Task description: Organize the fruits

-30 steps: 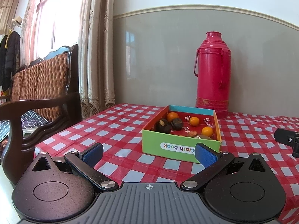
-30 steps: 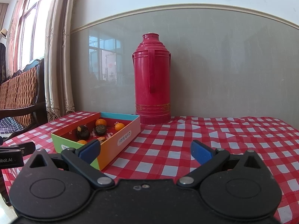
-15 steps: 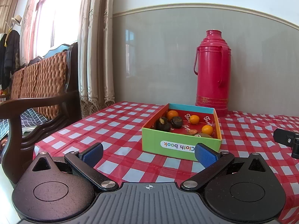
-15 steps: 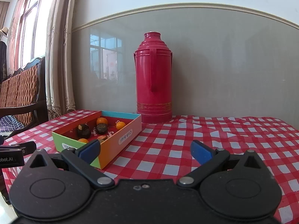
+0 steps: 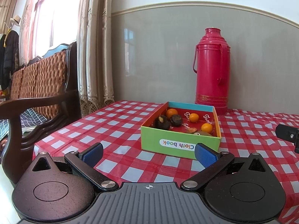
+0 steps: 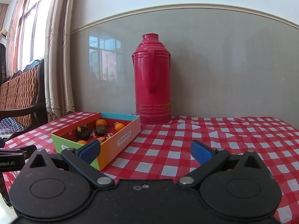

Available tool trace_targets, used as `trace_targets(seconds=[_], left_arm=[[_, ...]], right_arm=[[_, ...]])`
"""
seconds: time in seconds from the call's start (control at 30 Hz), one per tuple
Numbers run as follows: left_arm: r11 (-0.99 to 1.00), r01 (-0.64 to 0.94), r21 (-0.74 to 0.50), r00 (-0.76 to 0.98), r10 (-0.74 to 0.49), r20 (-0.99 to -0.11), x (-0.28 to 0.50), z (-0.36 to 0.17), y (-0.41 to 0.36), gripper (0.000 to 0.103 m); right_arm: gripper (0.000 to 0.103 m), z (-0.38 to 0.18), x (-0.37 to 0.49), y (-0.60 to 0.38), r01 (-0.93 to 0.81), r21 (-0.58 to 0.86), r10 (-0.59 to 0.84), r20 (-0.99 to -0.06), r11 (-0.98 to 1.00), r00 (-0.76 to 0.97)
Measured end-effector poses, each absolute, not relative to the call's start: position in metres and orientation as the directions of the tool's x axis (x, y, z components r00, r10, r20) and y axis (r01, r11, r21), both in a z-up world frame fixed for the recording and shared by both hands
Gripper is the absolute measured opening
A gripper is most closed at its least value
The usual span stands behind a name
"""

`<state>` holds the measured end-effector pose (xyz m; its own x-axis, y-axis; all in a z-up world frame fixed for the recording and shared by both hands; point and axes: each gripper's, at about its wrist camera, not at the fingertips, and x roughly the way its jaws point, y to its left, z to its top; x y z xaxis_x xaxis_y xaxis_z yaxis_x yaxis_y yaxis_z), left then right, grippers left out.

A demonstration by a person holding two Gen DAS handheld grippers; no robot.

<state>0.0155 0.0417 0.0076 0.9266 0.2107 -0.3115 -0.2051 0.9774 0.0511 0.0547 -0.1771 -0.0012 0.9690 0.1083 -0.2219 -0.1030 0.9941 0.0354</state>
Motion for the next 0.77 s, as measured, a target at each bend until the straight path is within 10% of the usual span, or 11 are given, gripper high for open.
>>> trace_targets(seconds=[0.77], left_arm=[[0.984, -0.171, 0.055, 0.934, 0.180, -0.308, 0.0182, 0.0064, 0.0426, 0.103]], right_arm=[[0.097, -0.0019, 0.0559, -0.1738, -0.106, 0.028, 0.109, -0.229, 0.994, 0.967]])
